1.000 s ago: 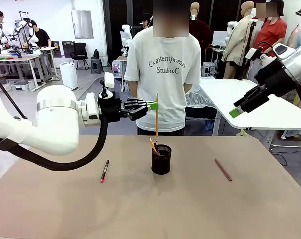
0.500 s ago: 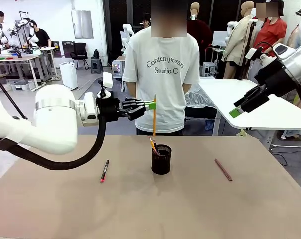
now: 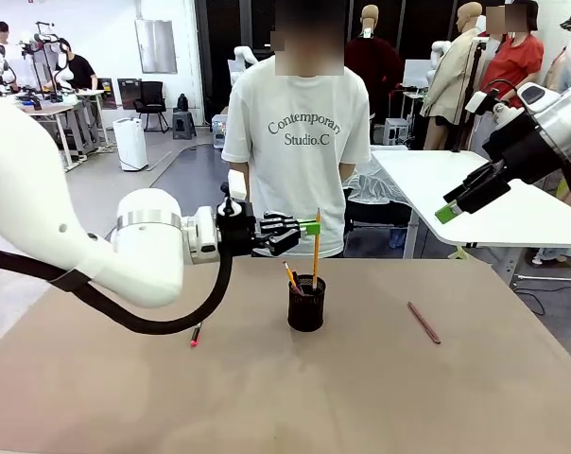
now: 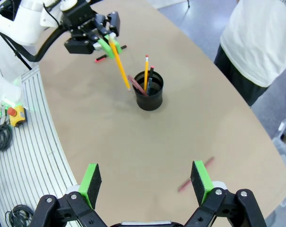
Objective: Place the pens into the pen holder.
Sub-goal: Pick up a writing instrument from the table and place it into the Pen holder.
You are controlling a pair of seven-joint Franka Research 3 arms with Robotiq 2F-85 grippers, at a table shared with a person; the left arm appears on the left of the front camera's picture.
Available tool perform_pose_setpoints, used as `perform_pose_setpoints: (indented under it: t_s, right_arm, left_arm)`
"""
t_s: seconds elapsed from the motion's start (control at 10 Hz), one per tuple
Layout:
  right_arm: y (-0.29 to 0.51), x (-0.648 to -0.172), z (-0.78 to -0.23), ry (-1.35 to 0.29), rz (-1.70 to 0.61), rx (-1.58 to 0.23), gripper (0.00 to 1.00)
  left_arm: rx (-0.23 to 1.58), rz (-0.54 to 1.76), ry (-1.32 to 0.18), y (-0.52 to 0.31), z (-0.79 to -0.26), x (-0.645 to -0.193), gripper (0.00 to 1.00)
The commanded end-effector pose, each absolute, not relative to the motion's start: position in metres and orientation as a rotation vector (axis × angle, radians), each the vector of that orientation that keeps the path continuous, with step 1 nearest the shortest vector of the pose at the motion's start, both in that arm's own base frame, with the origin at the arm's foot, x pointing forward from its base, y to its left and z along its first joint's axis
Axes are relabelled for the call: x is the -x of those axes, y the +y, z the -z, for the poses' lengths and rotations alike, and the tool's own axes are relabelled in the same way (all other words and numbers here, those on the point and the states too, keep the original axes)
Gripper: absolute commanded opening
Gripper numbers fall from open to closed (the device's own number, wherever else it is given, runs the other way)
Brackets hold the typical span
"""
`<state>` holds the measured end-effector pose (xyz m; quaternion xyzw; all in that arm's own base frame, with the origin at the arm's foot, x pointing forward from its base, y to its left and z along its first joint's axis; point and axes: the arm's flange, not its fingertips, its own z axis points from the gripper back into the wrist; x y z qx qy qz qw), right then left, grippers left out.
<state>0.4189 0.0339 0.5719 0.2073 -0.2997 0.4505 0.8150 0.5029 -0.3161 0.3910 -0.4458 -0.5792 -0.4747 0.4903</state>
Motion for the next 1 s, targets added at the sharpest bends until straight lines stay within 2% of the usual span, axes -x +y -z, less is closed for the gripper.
perform_pose_setpoints:
  t_s: [0.0, 0.3, 0.4, 0.8, 0.9]
  right_arm:
    - [0.034, -0.419, -0.573, -0.65, -0.953, -0.468, 1.0]
    - [0.034, -0.419, -0.573, -0.65, -0.953, -0.468, 1.0]
    - [0.034, -0.419, -0.573, -0.65, -0.953, -0.468, 1.0]
    - [0.034, -0.419, -0.573, -0.65, -0.953, -0.468, 1.0]
    - [0.034, -0.419, -0.573, -0.65, -0.953, -0.468, 1.0]
  left_arm:
    - [1.041, 1.133, -1.501, -0.321, -0.384, -0.52, 0.0]
    - [1.009, 1.093, -1.528, -0.323, -0.373, -0.534, 0.0]
    - [1.006, 1.095, -1.532, -0.321, -0.37, -0.539, 0.08]
    - [0.99, 1.089, -1.543, -0.314, -0.368, -0.538, 0.85]
    - [0.999, 1.092, -1.544, -0.312, -0.369, -0.54, 1.0]
